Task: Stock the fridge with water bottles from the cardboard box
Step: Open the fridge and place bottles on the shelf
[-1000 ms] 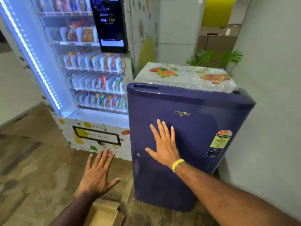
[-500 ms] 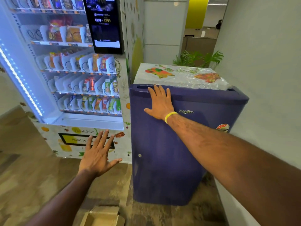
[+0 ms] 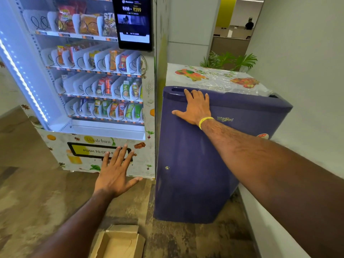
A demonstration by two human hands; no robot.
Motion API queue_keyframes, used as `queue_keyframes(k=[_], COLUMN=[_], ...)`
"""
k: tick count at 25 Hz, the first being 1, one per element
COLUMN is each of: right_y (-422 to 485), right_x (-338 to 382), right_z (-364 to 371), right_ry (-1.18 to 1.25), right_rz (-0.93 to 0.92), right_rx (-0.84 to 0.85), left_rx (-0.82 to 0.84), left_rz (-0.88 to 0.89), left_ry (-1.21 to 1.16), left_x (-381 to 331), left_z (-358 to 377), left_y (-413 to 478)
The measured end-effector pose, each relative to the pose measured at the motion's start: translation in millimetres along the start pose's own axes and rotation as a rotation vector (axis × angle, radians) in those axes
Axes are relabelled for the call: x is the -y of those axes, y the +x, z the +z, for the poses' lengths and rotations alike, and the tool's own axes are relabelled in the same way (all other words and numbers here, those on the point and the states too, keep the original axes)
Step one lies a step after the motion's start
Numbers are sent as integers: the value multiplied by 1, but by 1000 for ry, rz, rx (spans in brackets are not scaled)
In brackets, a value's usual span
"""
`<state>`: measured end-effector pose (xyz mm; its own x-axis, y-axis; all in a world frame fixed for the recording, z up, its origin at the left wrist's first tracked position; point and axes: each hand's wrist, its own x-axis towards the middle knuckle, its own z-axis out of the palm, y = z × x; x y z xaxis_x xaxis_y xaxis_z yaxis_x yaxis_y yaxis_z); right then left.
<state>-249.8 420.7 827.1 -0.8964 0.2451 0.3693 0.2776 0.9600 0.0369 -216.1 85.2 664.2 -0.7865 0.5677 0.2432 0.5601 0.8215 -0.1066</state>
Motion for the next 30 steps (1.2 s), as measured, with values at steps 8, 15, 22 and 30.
queue_keyframes(k=[8,15,22,30], right_y=[-56,-173,-268,-357], right_x=[12,-31,-82,-153], right_z=[-8,-31,-69,-111], right_ry=[75,344,556,614], right_rz=[82,-55,-46,79], right_rx=[-164,-459,-476,-332], left_rx=[-18,12,10,-47], left_rz=[10,97,290,481], left_ry=[-5,-30,-89,-113], left_x=[12,-24,-119,-233], left_z=[2,9,7,-30], left_y=[-3,22,47,55])
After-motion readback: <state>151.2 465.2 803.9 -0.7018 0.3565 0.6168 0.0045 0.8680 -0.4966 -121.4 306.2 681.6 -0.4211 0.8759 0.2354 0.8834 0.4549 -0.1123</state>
